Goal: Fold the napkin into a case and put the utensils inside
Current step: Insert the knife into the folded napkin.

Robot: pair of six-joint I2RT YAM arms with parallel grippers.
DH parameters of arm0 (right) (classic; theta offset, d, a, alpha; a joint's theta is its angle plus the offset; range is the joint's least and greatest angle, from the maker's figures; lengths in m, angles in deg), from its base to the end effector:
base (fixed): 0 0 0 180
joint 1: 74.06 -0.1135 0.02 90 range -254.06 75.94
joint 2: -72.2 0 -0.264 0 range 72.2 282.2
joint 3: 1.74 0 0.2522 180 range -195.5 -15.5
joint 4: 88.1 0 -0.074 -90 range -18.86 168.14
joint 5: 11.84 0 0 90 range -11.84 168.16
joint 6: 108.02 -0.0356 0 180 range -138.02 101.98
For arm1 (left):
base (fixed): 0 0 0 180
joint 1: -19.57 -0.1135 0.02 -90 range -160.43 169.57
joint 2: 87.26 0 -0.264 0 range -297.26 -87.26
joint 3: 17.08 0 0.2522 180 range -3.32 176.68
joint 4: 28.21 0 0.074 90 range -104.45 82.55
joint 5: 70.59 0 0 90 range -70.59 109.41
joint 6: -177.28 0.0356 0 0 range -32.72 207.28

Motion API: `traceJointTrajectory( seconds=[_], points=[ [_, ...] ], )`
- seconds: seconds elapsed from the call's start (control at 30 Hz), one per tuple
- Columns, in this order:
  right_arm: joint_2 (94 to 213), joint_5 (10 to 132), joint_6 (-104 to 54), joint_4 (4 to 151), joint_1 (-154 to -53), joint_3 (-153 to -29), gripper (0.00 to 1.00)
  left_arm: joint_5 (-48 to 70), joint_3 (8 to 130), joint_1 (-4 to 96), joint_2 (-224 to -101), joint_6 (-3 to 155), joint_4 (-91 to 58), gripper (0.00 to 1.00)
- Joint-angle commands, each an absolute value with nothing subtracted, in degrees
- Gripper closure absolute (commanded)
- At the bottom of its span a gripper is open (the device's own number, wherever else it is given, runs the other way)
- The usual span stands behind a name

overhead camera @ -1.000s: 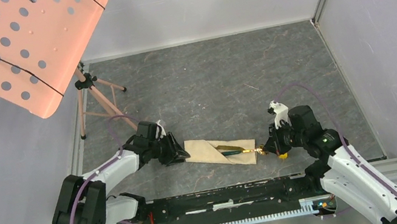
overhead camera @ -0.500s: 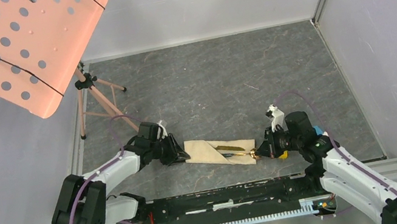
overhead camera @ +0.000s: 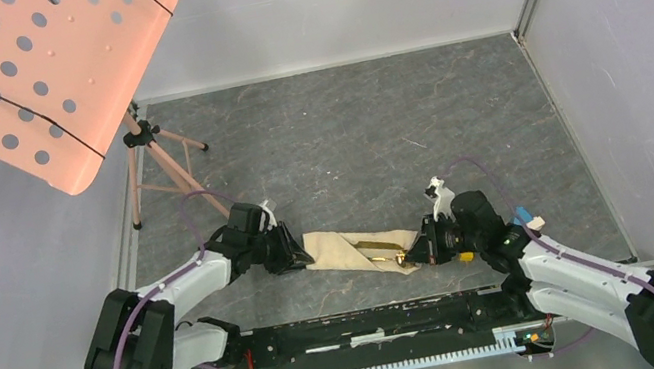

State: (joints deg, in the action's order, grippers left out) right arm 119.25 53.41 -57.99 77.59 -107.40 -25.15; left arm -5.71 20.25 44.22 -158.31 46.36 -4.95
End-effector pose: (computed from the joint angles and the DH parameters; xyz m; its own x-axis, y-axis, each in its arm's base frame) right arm 0.1213 0.0976 0.1402 -0.8915 0.1118 -0.4389 -0.2639 0.6595 0.7039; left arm 0.1772 -0.0980 0.1341 -0.9609 -0.2116 -0.1786 -0.0549 0.7780 -0.6259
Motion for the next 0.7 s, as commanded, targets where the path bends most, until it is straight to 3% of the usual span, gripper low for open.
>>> traceJointTrajectory(
  seconds=[0.0, 0.27, 0.67],
  points=[
    [120.15, 57.92, -59.86, 79.45, -109.47, -27.84, 1.00, -5.46, 19.58, 44.72, -157.36, 46.29, -5.63, 0.68],
    [118.99, 61.15, -56.03, 69.71, -109.51, -33.88, 0.99, -5.17, 18.87, 44.77, -156.70, 46.36, -5.70, 0.68],
    [125.72, 58.37, -63.10, 88.95, -112.30, -25.62, 0.98, -5.80, 18.30, 44.71, -156.35, 45.66, -6.66, 0.69]
  ],
)
